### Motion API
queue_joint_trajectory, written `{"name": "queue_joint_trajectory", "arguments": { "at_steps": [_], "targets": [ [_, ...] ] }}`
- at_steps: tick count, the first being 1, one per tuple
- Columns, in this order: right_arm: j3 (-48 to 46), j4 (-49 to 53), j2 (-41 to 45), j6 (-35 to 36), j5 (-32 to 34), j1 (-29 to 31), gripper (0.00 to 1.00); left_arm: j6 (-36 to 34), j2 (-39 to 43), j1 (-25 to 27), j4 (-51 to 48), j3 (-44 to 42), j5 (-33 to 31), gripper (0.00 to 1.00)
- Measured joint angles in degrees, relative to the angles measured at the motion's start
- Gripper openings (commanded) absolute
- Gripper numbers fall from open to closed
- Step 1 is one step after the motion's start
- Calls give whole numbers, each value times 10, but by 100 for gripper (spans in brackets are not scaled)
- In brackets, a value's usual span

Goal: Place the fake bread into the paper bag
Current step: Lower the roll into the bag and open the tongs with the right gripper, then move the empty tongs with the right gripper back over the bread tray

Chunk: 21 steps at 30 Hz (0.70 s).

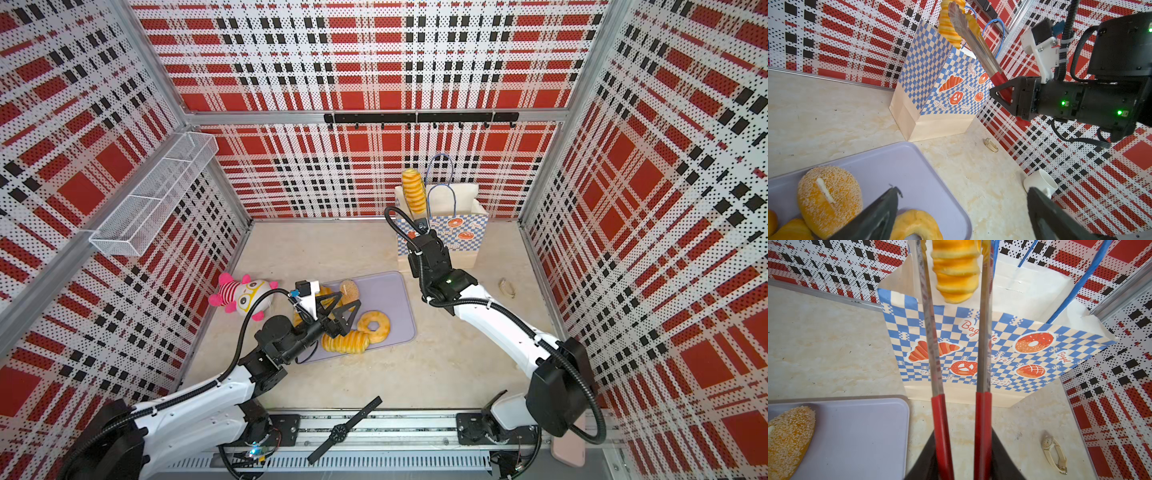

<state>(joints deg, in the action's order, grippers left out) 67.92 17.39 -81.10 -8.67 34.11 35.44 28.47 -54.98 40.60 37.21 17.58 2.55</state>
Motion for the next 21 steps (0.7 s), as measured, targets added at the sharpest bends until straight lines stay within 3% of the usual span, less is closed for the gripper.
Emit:
{"name": "queue_joint_trajectory", "arguments": {
  "at_steps": [12, 21],
  "targets": [
    [-35, -2, 18, -10, -26, 0, 30, 0, 0, 0, 0, 0, 0, 98],
    [-135, -15, 153, -32, -156, 0, 29, 0, 0, -2, 0, 0, -4, 98]
  ]
}}
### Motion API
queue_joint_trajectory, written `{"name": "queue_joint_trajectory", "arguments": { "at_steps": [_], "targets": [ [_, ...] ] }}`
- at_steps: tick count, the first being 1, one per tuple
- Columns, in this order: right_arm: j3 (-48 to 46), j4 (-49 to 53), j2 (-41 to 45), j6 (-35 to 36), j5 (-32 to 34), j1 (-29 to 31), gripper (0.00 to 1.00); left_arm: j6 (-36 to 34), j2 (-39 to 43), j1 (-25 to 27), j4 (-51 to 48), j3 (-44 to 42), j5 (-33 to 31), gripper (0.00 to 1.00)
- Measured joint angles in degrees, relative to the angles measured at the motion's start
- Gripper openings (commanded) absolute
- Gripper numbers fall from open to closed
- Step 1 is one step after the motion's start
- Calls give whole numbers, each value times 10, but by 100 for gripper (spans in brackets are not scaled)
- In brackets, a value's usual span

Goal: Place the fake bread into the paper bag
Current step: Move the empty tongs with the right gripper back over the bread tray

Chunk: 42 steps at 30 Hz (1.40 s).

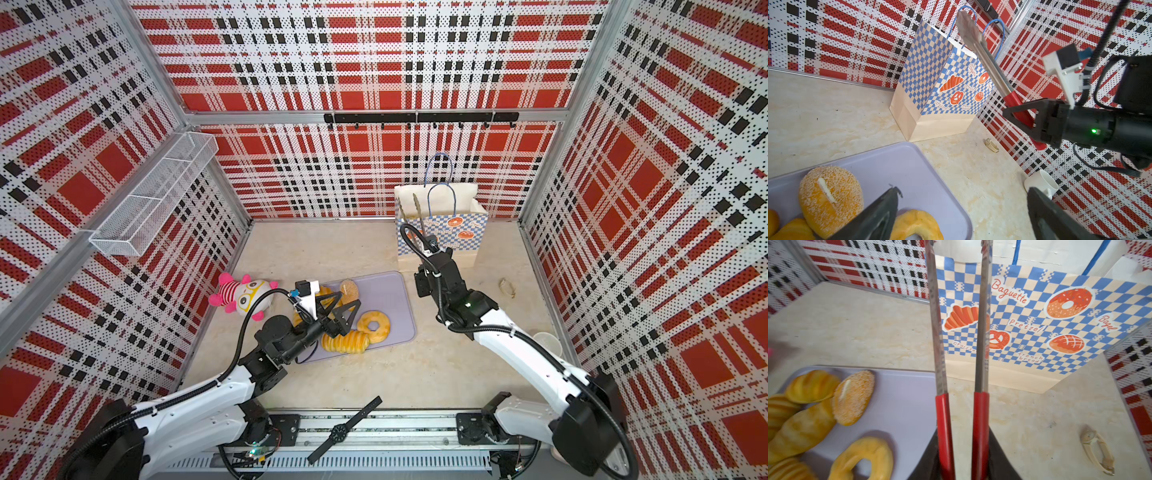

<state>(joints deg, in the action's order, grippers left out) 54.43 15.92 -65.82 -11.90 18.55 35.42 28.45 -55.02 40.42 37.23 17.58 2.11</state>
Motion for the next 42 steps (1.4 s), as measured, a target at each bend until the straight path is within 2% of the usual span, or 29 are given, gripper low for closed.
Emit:
{"name": "queue_joint_trajectory", "arguments": {
  "at_steps": [7, 14, 21, 27, 30, 35, 42],
  "targets": [
    [-54, -1, 98, -29, -103, 0, 29, 0, 0, -4, -2, 0, -13, 98],
    [-88, 29, 116, -57, -188, 5, 30, 18, 0, -16, -79, 23, -71, 98],
    [-94, 61, 54, -72, -280, 10, 31, 50, 21, -33, -194, 62, -92, 98],
    [-94, 77, -25, -73, -340, 17, 33, 59, 104, -39, -250, 31, -117, 98],
    [-93, 73, -50, -73, -360, 18, 34, 59, 121, -47, -257, 21, -121, 98],
    [-93, 48, -82, -81, -383, 19, 34, 58, 111, -60, -262, 12, -127, 98],
    [-117, -26, -90, -124, -396, 19, 34, 55, 49, -65, -254, 0, -113, 98]
  ]
}}
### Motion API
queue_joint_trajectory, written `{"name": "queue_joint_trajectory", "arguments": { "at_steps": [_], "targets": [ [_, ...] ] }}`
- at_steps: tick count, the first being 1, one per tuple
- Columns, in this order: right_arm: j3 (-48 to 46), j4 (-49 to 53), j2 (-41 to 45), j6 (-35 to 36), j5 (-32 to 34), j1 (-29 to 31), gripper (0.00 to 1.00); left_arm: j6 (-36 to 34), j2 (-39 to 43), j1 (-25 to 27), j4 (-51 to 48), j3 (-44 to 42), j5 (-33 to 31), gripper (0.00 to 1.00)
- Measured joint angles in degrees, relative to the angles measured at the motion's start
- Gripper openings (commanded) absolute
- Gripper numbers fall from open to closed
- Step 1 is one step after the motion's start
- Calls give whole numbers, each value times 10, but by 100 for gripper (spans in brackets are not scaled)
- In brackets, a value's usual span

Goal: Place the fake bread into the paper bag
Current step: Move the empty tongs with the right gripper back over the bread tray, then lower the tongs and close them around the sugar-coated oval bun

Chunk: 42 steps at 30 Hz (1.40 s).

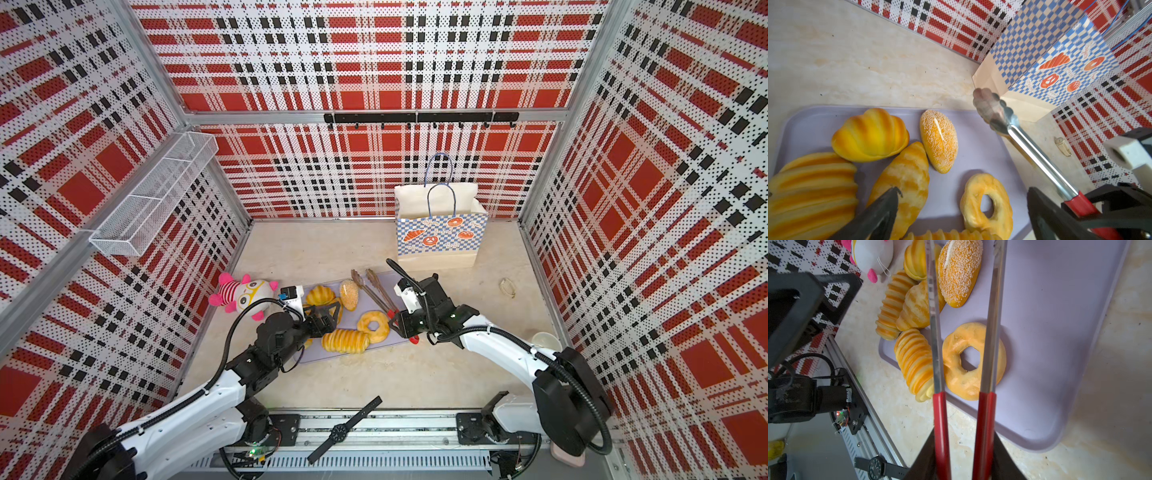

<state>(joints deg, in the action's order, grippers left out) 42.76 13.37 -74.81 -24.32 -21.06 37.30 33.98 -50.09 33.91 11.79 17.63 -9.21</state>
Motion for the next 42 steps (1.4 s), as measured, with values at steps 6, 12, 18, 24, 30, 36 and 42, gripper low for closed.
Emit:
{"name": "queue_joint_trajectory", "arguments": {
  "at_steps": [6, 12, 18, 24, 30, 36, 42],
  "targets": [
    [-32, -65, -16, -38, -10, 0, 35, -4, -19, -1, 9, 0, 13, 98],
    [-42, -94, -30, -46, -19, 0, 37, -9, -18, -1, 15, 0, 13, 98],
    [-42, -98, -36, -45, -25, 0, 37, -10, -16, -1, 15, 0, 13, 98],
    [-42, -98, -39, -42, -33, 0, 37, -10, -16, -1, 16, 0, 13, 98],
    [-41, -91, -56, -38, -38, 4, 37, -10, -16, -1, 19, 0, 16, 98],
    [-35, -82, -87, -38, -48, 19, 37, -10, -16, -1, 19, 0, 21, 98],
    [-23, -82, -100, -38, -61, 23, 36, -10, -13, -1, 19, 0, 25, 98]
  ]
}}
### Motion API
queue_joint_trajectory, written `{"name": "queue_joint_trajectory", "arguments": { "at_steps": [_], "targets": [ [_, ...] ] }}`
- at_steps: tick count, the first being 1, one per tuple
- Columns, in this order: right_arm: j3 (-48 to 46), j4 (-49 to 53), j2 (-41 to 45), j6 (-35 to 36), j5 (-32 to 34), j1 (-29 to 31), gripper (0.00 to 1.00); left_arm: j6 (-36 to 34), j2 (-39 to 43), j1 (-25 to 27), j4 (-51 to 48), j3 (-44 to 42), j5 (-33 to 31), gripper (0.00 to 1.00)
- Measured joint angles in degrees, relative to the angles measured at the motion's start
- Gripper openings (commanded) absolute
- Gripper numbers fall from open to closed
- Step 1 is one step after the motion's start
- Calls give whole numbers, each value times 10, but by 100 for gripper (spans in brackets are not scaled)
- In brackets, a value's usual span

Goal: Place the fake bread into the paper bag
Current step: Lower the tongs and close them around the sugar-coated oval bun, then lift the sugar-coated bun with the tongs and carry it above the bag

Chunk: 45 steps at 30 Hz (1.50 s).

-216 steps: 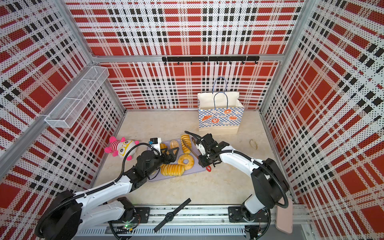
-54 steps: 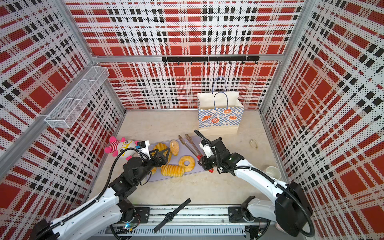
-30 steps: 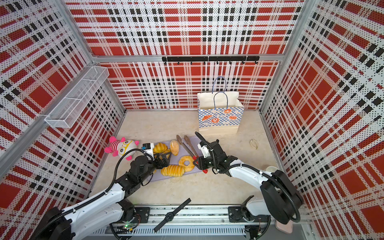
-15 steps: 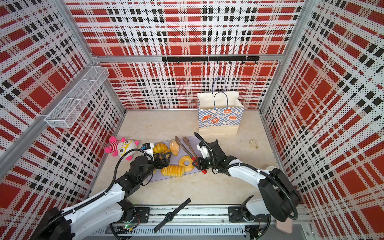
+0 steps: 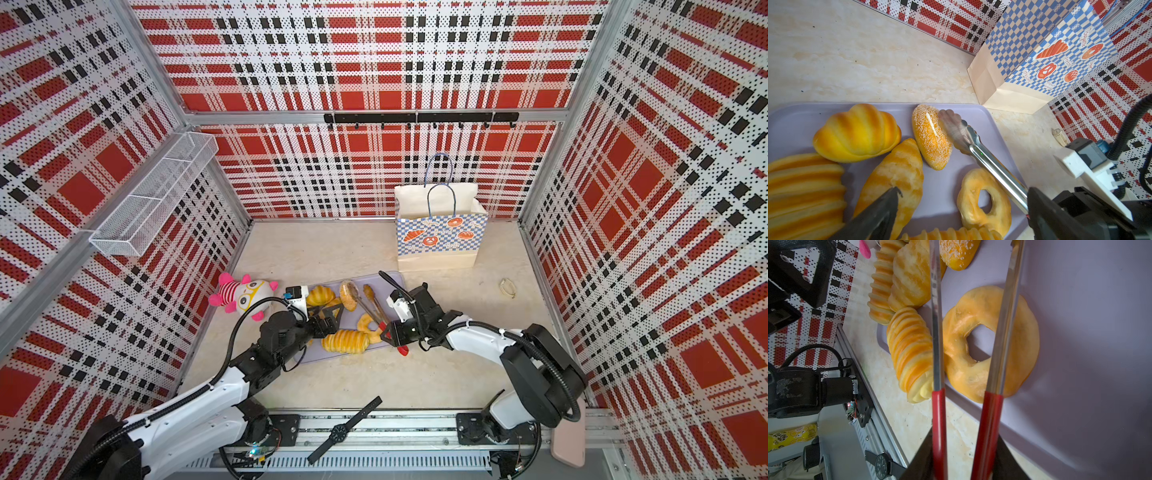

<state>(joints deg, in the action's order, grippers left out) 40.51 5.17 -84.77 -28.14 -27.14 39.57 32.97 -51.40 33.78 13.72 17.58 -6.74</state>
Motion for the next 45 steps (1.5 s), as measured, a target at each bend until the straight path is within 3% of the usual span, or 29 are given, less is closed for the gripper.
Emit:
{"name": "queue_joint_trajectory", "arguments": {
  "at_steps": [14, 27, 36, 45],
  "targets": [
    [30, 6, -20, 2, -14, 1, 36, 0, 1, 0, 5, -3, 5, 98],
    [39, 20, -26, 4, -7, 1, 24, 0, 1, 0, 9, -3, 5, 98],
    [19, 28, 118, 19, 57, 1, 24, -1, 7, 0, 16, -6, 8, 98],
    [14, 43, 275, 63, 144, 1, 23, -7, 72, 0, 45, -40, 38, 98]
  ]
}}
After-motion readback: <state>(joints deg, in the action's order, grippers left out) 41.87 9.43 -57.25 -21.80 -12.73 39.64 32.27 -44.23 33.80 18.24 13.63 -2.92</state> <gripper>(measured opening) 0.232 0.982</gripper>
